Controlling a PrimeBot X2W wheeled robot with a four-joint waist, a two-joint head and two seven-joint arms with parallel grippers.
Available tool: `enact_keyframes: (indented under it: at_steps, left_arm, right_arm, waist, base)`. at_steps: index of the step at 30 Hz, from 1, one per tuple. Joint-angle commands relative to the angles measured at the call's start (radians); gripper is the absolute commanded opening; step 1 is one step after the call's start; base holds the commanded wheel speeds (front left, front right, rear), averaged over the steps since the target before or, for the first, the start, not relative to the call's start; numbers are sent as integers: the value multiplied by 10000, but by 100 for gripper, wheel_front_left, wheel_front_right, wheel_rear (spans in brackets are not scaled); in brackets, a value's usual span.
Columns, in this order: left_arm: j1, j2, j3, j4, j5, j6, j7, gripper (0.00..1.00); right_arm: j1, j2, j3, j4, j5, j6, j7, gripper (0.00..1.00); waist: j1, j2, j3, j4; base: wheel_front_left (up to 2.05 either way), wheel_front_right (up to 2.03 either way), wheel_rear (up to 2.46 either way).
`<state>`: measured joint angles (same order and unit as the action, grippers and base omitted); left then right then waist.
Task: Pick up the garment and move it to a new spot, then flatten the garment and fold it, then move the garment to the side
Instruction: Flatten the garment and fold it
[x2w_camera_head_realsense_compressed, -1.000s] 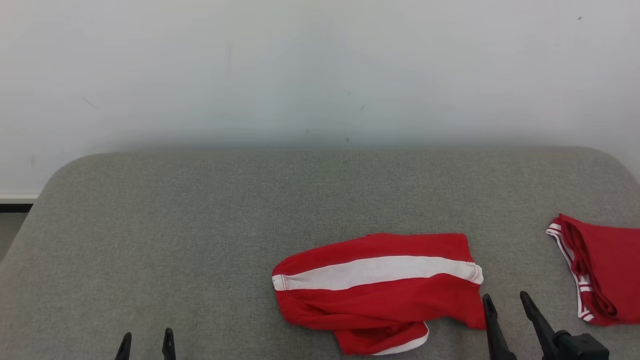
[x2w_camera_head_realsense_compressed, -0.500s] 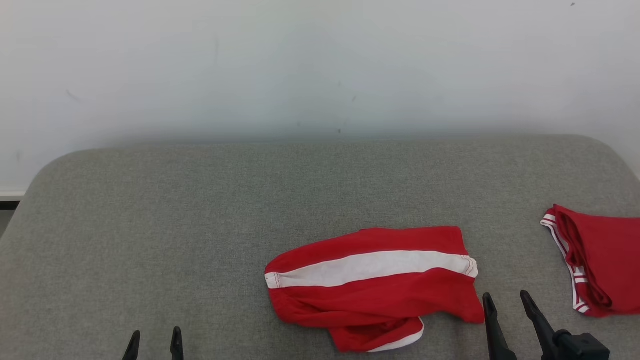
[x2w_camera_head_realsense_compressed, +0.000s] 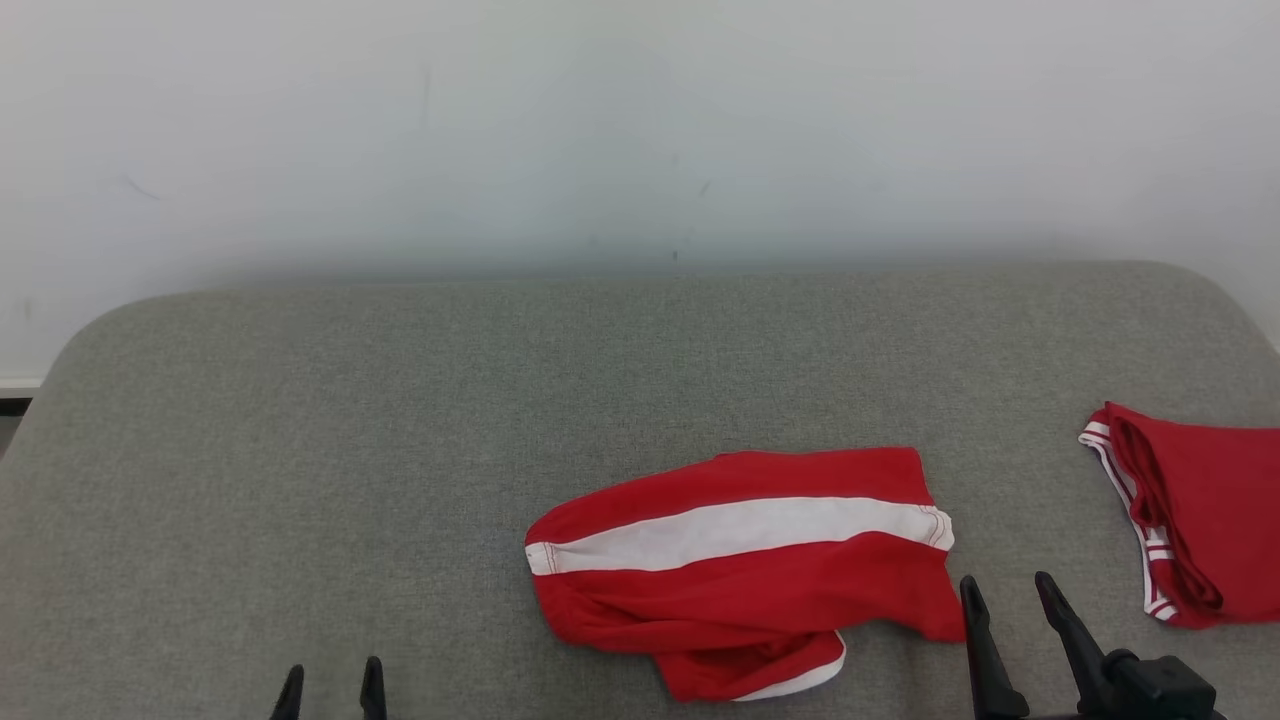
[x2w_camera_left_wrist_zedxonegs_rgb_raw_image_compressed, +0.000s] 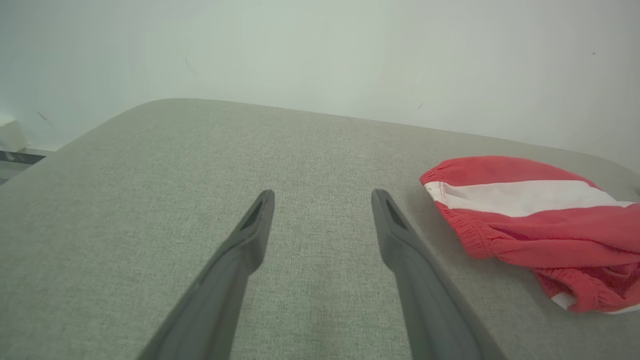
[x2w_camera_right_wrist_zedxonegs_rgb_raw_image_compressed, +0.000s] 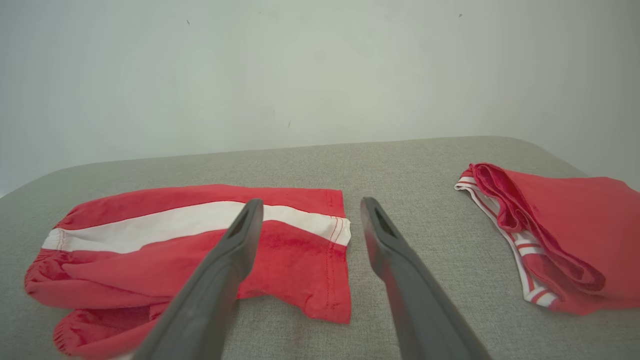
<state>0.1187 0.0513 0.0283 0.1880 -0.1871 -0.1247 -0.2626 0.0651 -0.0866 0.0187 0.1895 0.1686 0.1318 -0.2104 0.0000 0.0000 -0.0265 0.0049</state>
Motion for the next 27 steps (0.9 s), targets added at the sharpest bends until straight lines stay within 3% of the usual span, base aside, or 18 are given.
enact_keyframes:
  at_steps: [1,5,10,18,27]
  left_arm:
    - [-133,-18,-113,315,-282,-71,-25,100]
    - [-800,-17,-650,1188,-895,-48,53,100]
    - [-2290,-11,-1607,1934,-1731,-55,1260,100]
    - [-3702,-5,-2367,2658,-2650,-49,2725,100]
    - [-4443,12,-2547,3264,-3112,74,3137,100]
  right_arm:
    - [-87,27,28,-55,122,-26,81,100]
    - [-386,-100,53,-149,351,-26,644,100]
    - [-1062,-423,214,-327,476,-26,1455,100]
    - [-1606,-394,390,-209,416,-26,1367,100]
    - [-1893,-231,551,259,507,-26,961,100]
  waist:
    - [0,0,37,-29]
    - [0,0,153,-80]
    - [0,0,550,-168]
    - [0,0,1138,-435]
    - [0,0,1561,-768]
  base:
    - [0,0,0]
    - [0,0,0]
    - [0,0,0]
    - [0,0,0]
    - [0,0,0]
